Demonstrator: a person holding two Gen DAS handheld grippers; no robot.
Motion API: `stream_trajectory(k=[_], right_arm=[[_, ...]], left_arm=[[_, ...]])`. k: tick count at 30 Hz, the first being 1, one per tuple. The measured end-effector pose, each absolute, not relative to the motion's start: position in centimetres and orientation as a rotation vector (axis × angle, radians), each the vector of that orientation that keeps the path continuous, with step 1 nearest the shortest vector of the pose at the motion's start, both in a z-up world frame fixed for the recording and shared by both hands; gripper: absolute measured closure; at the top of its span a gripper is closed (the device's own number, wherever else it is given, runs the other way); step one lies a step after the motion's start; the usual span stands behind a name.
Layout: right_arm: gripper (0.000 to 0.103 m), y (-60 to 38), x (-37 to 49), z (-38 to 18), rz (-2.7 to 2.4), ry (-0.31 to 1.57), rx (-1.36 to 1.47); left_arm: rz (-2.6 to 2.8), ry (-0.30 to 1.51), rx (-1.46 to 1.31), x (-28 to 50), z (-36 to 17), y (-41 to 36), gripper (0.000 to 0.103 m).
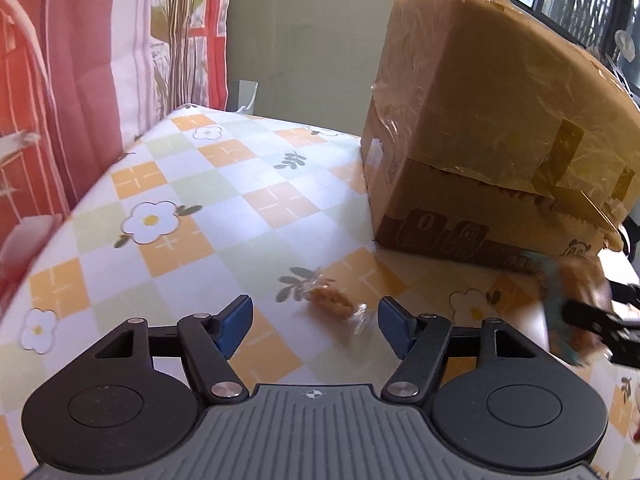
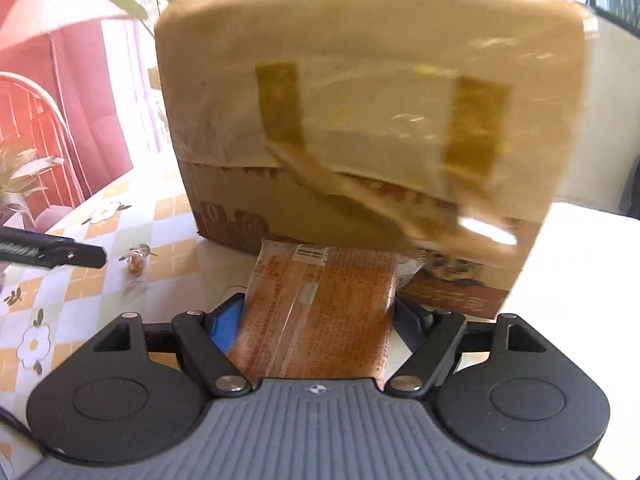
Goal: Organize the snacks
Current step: 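Grasp the orange-brown bread packet with the right tool while the left tool grasps the small clear brown-snack packet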
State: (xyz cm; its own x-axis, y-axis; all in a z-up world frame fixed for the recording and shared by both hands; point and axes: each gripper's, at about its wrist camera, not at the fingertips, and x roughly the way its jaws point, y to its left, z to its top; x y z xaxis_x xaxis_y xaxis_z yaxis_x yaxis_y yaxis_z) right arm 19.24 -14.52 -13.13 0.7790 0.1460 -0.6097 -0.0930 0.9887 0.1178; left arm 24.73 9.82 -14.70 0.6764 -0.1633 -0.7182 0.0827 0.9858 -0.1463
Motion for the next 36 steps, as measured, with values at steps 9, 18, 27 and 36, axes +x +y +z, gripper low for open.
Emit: stream_trajectory(k=[9,18,27,36], right_arm=[[0.025,-18.4,17.0,-15.4,0.003,0.665,0.169],[0.025,-18.7,16.3,-15.5,0.011,0.644,0.178],[0.025,-19.0,16.3,-16.1,0.008,0.664,0.193],[0.026,-19.7,14.3,-14.1,0.040,0.618,0.222]], left_arm=[[-0.084,0.841,-0.150,26.1,-16.1,8.2,0.037],[0.005,0.860,-0.156,28.1,-17.2,6.7,0.056],[-0.039,0.837,-0.060,26.8,-17.2,5.6,0.087],[-0.120,0.771,-0.022,23.9,-14.1,4.8,0.087]])
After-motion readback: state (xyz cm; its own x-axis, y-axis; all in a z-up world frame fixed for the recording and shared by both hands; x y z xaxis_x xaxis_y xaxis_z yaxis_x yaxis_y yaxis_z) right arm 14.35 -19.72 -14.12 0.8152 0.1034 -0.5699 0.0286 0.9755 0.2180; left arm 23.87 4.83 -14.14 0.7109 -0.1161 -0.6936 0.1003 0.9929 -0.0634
